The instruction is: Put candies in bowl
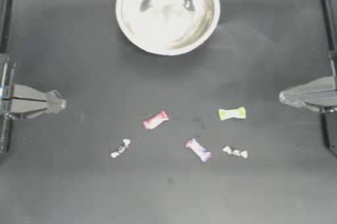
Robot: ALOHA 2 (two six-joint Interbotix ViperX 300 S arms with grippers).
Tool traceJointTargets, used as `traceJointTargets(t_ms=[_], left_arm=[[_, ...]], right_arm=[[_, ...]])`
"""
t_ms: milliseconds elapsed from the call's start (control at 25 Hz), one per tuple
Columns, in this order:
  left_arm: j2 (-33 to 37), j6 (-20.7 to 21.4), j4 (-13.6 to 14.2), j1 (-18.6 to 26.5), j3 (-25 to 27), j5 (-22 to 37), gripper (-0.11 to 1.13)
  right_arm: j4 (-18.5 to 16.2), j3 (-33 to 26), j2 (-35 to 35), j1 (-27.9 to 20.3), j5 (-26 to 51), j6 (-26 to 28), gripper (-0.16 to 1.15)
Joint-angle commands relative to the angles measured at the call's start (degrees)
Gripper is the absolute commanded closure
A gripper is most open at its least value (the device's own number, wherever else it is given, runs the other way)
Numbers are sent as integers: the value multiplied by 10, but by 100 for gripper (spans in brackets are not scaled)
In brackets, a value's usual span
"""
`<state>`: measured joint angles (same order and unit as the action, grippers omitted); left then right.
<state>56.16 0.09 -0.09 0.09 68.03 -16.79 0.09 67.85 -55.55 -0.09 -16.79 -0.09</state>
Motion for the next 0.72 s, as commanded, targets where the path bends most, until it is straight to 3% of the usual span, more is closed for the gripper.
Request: traceJointTargets(t_ms=[40, 360, 480, 600, 720], left_arm=[[10, 4, 2, -3, -18, 5, 99], [29, 5, 3, -3, -22, 44, 94], [24, 5, 2, -2, -25, 47, 86], [22, 6, 3, -2, -28, 50, 56], [22, 5, 3, -2, -30, 62, 5]], right_arm=[[-3, -10, 3, 2, -3, 3, 103], [-4, -17, 3, 2, 9, 3, 86], [-5, -17, 3, 2, 8, 1, 76], [-11, -16, 3, 2, 6, -1, 50], [-18, -16, 3, 2, 5, 1, 11]])
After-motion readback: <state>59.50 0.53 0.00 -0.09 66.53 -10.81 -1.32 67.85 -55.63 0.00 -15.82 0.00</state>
